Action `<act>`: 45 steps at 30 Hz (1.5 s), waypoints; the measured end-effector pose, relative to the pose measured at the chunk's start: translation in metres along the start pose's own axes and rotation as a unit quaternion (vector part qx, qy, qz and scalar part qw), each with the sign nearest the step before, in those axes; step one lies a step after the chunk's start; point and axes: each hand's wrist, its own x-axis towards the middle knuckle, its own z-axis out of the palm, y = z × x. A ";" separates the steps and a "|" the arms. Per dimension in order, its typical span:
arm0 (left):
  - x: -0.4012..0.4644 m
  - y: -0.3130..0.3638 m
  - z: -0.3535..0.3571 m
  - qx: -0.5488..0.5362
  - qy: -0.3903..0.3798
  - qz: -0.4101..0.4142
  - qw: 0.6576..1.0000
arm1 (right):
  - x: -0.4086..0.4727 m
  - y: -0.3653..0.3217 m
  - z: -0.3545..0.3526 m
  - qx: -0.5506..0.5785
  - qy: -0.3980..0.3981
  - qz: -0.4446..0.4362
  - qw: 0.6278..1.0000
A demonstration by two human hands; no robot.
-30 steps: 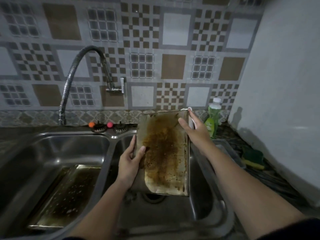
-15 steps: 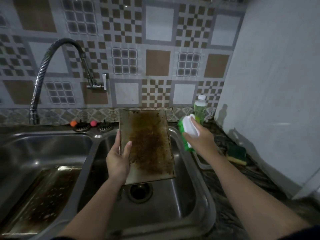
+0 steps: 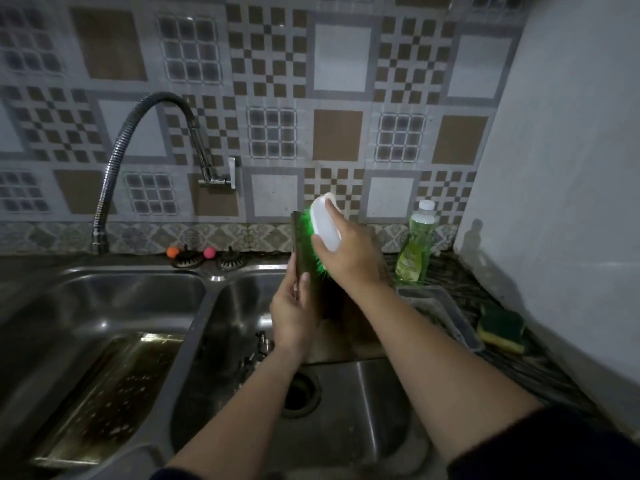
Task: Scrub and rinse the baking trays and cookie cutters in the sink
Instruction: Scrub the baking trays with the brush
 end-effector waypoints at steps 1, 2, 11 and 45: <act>0.005 -0.001 -0.003 0.007 0.029 -0.012 0.999 | -0.007 -0.005 0.005 0.001 -0.019 -0.013 1.000; 0.011 -0.002 -0.011 0.016 0.059 -0.023 0.998 | -0.022 -0.009 0.011 0.014 -0.041 -0.028 0.999; 0.012 -0.007 -0.044 0.052 0.056 0.032 0.997 | -0.047 0.003 0.026 0.105 -0.023 0.003 0.994; 0.063 -0.005 -0.290 0.350 -0.135 0.014 0.927 | -0.051 -0.194 0.092 0.405 -0.010 0.261 0.876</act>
